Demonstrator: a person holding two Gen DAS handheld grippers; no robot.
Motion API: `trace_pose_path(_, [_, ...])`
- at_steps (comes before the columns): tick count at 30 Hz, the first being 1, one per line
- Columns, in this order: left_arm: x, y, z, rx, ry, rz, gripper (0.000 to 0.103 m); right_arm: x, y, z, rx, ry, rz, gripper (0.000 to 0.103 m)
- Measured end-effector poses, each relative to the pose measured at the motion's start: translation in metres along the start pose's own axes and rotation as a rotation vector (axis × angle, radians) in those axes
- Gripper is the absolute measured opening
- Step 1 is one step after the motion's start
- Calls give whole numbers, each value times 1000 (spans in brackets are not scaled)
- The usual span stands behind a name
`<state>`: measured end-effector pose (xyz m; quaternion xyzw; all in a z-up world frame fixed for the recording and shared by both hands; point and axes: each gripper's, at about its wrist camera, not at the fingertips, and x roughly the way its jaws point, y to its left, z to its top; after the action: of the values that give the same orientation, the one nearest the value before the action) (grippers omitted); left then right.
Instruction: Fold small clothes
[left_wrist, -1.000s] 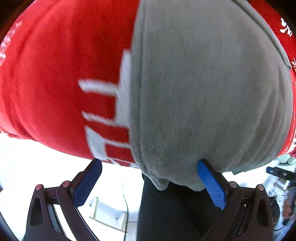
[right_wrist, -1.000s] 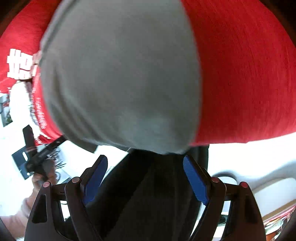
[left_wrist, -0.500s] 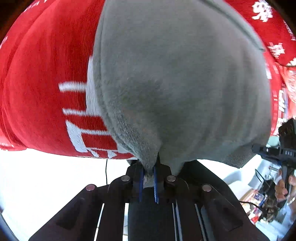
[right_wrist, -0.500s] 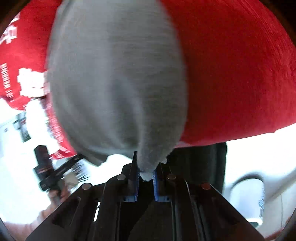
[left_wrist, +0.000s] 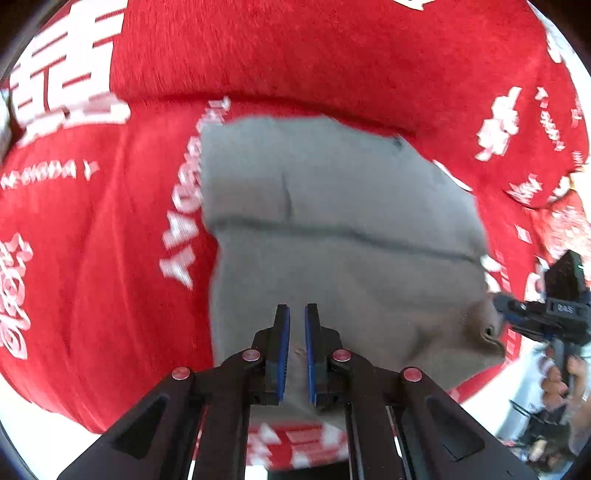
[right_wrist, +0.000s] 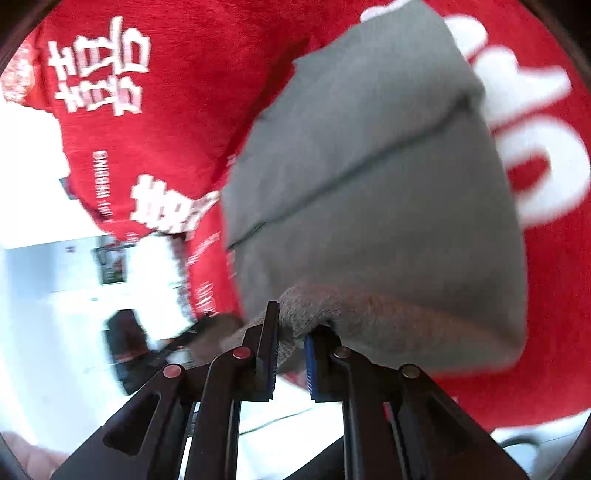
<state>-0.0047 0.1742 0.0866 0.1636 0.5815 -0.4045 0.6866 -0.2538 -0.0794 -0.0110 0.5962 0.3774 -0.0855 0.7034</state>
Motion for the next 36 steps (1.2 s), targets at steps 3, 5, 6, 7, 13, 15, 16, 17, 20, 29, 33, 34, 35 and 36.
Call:
trace_pose_path(3, [11, 3, 21, 19, -5, 88, 10, 6, -12, 25, 46, -10, -44, 14])
trace_pose_path(5, [20, 2, 23, 18, 17, 129, 10, 10, -17, 38, 87, -17, -46, 14])
trace_pose_path(6, [26, 7, 28, 12, 30, 141, 12, 12, -19, 42, 103, -15, -42, 14])
trace_pose_path(7, [30, 9, 29, 4, 45, 157, 40, 12, -19, 43, 112, -9, -39, 15])
trace_pose_path(13, [31, 9, 25, -4, 49, 210, 103, 8, -17, 45, 93, 51, -98, 21])
trace_pose_path(15, [34, 2, 22, 21, 78, 206, 103, 6, -9, 49, 44, 57, -146, 46])
trace_pose_path(16, [38, -3, 21, 48, 102, 215, 103, 6, -4, 51, 8, 51, -181, 57])
trace_pose_path(17, [41, -8, 20, 66, 121, 214, 103, 1, 3, 52, -42, 42, -219, 70])
trace_pose_path(20, [58, -20, 15, 114, 192, 188, 103, -5, 21, 52, -190, 48, -317, 71])
trace_pose_path(29, [103, -38, 13, 165, 293, 87, 55, 44, 44, 54, -517, 110, -564, 71])
trace_pose_path(33, [100, -36, 15, 183, 284, 45, 7, 71, 49, 52, -556, 135, -659, 8])
trace_pose_path(34, [93, -35, 16, 183, 273, 49, 7, 70, 51, 50, -547, 120, -671, 8])
trace_pose_path(35, [87, -34, 17, 186, 262, 48, 7, 66, 54, 47, -539, 97, -657, 8])
trace_pose_path(36, [78, -33, 18, 190, 248, 44, 7, 59, 58, 44, -530, 77, -649, 8])
